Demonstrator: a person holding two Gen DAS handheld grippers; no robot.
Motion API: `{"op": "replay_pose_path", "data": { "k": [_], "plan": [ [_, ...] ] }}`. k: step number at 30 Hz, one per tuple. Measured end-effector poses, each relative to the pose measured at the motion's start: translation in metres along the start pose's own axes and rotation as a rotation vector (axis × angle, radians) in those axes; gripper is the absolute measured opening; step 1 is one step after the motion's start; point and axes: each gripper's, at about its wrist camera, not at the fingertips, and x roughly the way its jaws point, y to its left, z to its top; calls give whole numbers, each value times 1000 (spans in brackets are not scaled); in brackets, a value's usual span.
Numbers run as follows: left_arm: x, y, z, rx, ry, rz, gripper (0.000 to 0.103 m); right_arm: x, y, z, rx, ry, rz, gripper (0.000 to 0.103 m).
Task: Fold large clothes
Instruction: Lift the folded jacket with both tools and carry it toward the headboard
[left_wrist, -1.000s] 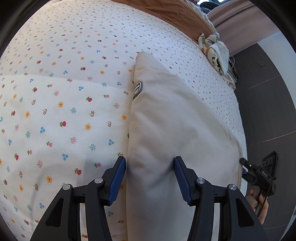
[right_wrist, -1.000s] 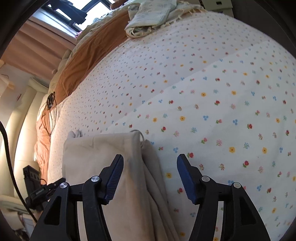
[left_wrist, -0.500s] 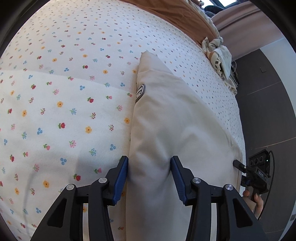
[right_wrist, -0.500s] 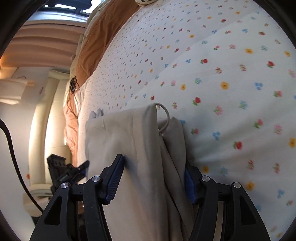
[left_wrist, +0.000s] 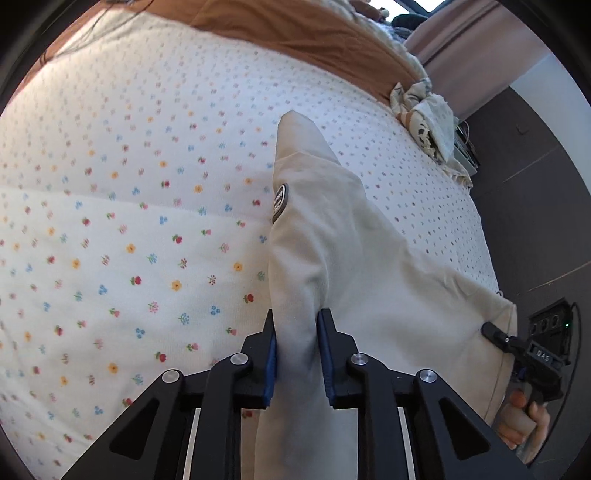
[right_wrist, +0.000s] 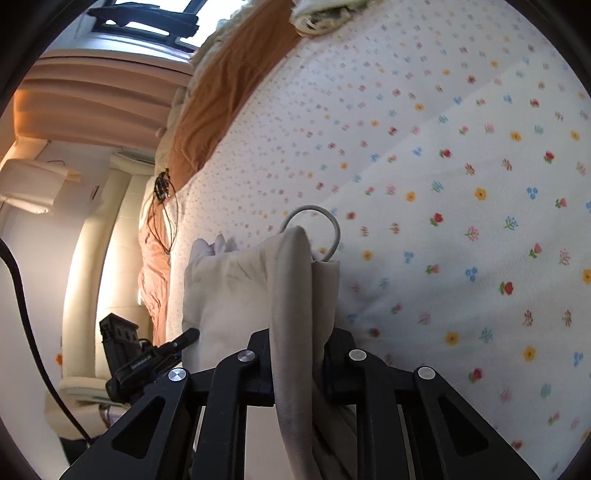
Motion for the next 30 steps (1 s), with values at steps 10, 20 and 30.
{"op": "replay_pose_path", "data": {
  "k": [10, 20, 30],
  "plan": [
    [-65, -24, -5, 33, -87, -30, 16, -46, 66, -23, -80, -117, -35, 17],
    [-163, -34, -9, 72, -239, -104, 14, -95, 149, -55, -184, -202, 26, 16],
    [-277, 0, -3, 82, -409, -105, 13, -108, 261, -95, -330, -275, 107, 16]
  ]
}}
